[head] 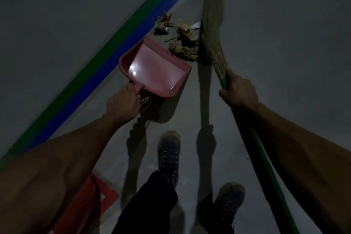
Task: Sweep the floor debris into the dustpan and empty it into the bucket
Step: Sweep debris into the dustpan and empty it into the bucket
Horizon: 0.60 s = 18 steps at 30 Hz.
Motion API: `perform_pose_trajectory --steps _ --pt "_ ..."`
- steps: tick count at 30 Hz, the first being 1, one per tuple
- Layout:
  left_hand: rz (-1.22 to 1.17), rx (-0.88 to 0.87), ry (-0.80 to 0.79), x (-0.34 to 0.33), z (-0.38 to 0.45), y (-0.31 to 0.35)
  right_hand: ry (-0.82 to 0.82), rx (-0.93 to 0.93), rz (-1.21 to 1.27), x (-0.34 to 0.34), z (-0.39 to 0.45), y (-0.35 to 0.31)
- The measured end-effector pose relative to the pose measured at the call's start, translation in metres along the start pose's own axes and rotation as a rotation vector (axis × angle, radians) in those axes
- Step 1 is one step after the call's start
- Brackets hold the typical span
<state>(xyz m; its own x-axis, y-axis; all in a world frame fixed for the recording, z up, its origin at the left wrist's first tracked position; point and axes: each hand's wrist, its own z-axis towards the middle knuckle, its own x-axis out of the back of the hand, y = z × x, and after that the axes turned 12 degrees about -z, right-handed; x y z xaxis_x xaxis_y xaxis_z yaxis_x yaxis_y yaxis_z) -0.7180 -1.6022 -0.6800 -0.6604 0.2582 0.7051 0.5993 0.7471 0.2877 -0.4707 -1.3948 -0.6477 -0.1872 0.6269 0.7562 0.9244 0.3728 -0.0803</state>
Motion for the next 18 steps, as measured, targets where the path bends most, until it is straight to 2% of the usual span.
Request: perform_pose_trajectory --steps 11,18 --pt "0.032 0.002 0.01 0.0 0.03 0.017 -0.129 0.227 -0.053 -0.063 -0.071 -0.032" --pt "-0.013 0.015 0.008 -0.01 0.01 0.01 -0.149 0.24 -0.047 -0.065 -0.1 -0.039"
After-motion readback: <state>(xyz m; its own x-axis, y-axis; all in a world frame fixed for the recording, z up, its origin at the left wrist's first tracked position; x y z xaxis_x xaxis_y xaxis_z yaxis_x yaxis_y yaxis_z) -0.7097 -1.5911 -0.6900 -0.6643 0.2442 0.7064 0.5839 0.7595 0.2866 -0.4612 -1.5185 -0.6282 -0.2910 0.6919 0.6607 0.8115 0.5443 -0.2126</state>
